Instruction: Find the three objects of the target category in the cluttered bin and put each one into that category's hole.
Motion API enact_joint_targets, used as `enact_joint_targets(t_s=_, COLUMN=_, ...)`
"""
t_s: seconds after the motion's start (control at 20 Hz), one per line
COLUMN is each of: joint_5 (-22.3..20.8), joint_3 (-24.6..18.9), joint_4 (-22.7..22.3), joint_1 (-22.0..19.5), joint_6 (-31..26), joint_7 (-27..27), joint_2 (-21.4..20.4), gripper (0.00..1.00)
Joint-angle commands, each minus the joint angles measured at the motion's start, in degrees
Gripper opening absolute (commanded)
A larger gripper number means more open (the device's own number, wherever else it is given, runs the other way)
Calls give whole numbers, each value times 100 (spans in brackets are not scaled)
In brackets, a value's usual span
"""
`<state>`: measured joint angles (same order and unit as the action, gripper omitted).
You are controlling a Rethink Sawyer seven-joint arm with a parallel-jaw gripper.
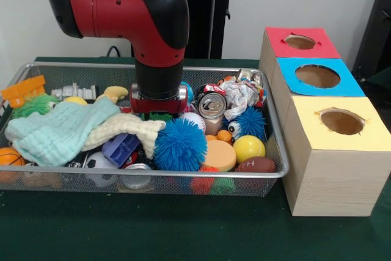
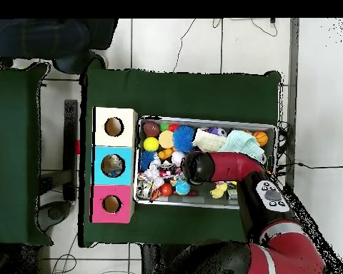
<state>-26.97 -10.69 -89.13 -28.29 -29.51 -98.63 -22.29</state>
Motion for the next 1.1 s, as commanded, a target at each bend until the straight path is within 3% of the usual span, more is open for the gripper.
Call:
enact_joint_targets(t_s=0.05, joint_5=-172, joint_3=-481, joint_4=981, joint_1=8, joint_6=1382, joint_7=-395, joint_2=1285, gripper=0)
enact_joint_targets(t_s=0.4, joint_5=-100, joint_3=-355, joint_4=922, joint_1=115, joint_6=1270, joint_7=-565, joint_2=1168, gripper=0)
enact_joint_targets(t_s=0.55, joint_5=24, joint_3=-404, joint_4=509, joint_1=81, joint_6=955, joint_7=-533, joint_2=707, gripper=0)
enact_joint_targets(t_s=0.8, joint_5=343, joint_3=-496, joint_4=-137, joint_1=24, joint_6=-57, joint_7=-299, joint_2=-345, gripper=0)
enact_joint_targets(t_s=1.1, joint_5=485, joint_3=-566, joint_4=-291, joint_1=-51, joint_6=-393, joint_7=-67, joint_2=-665, gripper=0)
